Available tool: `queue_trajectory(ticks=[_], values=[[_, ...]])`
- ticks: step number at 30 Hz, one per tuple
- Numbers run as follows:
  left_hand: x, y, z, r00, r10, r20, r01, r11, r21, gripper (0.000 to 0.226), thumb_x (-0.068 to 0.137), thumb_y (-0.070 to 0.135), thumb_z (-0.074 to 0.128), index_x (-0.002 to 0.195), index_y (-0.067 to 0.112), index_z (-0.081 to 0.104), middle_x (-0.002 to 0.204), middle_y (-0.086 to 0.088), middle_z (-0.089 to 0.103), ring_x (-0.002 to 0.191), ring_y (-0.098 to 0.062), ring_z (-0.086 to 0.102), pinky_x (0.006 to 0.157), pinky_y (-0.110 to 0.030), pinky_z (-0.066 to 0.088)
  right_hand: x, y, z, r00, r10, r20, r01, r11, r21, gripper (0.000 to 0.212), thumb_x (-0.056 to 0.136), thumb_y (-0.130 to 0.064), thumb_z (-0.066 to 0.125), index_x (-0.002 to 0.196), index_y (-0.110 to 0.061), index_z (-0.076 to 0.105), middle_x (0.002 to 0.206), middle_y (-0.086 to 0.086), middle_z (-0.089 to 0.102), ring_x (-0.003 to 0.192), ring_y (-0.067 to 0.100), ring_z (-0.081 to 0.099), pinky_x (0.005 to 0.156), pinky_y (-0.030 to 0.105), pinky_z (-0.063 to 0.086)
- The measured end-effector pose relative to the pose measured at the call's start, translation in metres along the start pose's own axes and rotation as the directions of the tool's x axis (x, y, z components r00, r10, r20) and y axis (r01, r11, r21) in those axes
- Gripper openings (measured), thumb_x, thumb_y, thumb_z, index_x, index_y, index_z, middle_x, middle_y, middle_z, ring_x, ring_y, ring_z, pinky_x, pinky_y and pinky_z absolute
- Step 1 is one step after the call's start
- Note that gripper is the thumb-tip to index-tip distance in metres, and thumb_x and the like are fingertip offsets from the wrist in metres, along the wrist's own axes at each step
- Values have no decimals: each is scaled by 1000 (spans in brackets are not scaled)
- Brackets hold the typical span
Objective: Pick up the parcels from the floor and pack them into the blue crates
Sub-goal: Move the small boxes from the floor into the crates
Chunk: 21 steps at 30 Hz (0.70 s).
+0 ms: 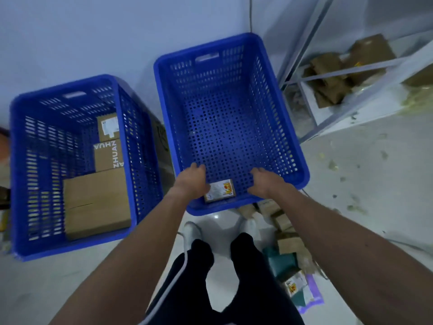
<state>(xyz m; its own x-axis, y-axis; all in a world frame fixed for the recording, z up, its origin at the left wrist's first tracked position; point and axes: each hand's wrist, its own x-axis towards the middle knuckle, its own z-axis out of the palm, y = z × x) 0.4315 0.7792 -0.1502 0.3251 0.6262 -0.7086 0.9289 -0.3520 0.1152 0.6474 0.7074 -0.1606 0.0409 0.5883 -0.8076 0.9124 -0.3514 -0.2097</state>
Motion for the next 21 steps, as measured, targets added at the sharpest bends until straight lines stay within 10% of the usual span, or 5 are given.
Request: queue_trajectory(ticks=[21], values=[[-78,48,13,840,541,-30,-504,801,322,41,94,35,59,123,8,48,127,-14,43,89,-27,49,73,-39,47,-220,21,154,859,501,-107,-431,820,378,65,93,-38,55,146,-7,34,148,15,38,128,31,48,101,37,41]])
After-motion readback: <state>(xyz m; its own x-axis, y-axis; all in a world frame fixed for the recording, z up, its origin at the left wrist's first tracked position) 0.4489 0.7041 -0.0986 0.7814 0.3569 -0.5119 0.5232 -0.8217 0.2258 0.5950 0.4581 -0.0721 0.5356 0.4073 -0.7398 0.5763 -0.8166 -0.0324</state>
